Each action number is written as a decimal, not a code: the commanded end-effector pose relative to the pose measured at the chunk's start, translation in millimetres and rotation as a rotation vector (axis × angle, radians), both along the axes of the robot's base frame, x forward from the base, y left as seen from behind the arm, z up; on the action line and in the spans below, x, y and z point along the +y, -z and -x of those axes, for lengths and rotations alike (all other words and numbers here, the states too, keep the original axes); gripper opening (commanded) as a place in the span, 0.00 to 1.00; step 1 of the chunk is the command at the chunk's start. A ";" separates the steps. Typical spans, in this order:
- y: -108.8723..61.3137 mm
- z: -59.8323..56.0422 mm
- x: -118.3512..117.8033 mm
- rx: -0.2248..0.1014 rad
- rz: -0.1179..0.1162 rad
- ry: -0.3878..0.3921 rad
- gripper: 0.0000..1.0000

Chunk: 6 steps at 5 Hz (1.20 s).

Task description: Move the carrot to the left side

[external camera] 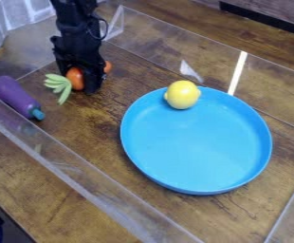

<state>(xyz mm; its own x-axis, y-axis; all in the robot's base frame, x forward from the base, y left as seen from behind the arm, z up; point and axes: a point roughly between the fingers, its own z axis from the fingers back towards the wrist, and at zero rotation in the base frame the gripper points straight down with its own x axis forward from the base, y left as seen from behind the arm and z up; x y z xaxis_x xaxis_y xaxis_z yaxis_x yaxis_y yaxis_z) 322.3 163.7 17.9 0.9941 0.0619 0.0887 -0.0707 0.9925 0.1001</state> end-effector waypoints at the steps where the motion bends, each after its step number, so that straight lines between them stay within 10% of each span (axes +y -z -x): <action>1: 2.1 9.5 2.6 0.041 0.002 -0.012 1.00; 2: 1.7 9.3 -0.4 0.049 0.009 -0.007 0.00; 3: 1.0 9.6 -3.2 0.061 0.015 -0.004 1.00; 4: 0.1 8.9 -6.0 0.070 0.017 0.003 0.00; 5: 0.0 9.2 -9.1 0.080 0.023 0.008 1.00; 6: -1.0 8.1 -11.8 0.085 0.026 0.016 0.00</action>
<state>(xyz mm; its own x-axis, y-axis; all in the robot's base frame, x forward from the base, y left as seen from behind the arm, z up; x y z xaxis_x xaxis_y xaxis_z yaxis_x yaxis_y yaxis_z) 316.7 156.4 18.8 0.9982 0.0591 0.0119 -0.0599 0.9949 0.0813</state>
